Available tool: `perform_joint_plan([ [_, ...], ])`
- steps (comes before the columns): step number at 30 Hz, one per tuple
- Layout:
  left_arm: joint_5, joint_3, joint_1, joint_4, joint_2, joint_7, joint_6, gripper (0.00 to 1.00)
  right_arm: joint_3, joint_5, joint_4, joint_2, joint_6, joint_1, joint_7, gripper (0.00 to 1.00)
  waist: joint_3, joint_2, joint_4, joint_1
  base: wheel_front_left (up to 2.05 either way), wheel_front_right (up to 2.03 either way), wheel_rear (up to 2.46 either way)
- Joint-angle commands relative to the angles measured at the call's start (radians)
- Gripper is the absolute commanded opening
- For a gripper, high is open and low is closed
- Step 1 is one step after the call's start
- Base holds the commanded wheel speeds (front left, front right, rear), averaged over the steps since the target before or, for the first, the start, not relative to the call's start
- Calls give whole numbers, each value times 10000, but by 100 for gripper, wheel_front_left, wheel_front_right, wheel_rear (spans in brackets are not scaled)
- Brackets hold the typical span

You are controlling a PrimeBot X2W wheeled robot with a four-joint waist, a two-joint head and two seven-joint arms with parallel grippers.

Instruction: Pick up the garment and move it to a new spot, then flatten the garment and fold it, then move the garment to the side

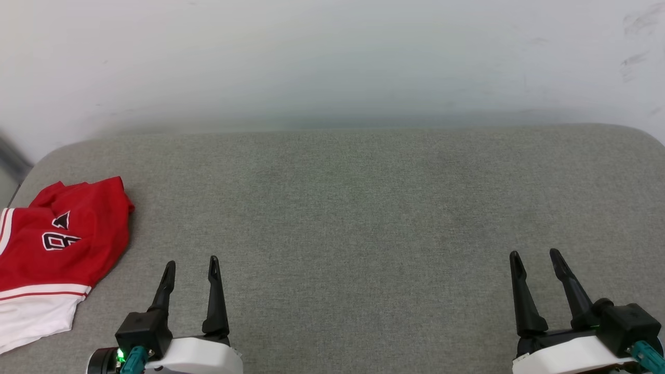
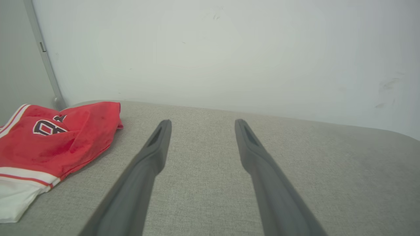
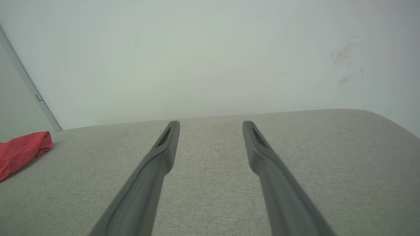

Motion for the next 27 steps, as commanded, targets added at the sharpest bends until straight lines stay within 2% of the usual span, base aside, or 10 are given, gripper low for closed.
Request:
perform_joint_plan([
  [1, 268, 19, 76, -95, -6, -101, -20, 100, 19, -216, -117, 10, -3, 70, -89, 100, -4, 0, -2, -2, 0, 0, 0],
  [19, 1406, 64, 236, -35, -57, -410, -40, 100, -73, -798, -38, 14, -3, 248, -390, 100, -20, 0, 0, -2, 0, 0, 0],
  [27, 1190, 10, 202, 56, -61, -392, 1, 100, -46, -685, 13, 14, -3, 258, -377, 100, -15, 0, 59, -2, 0, 0, 0],
])
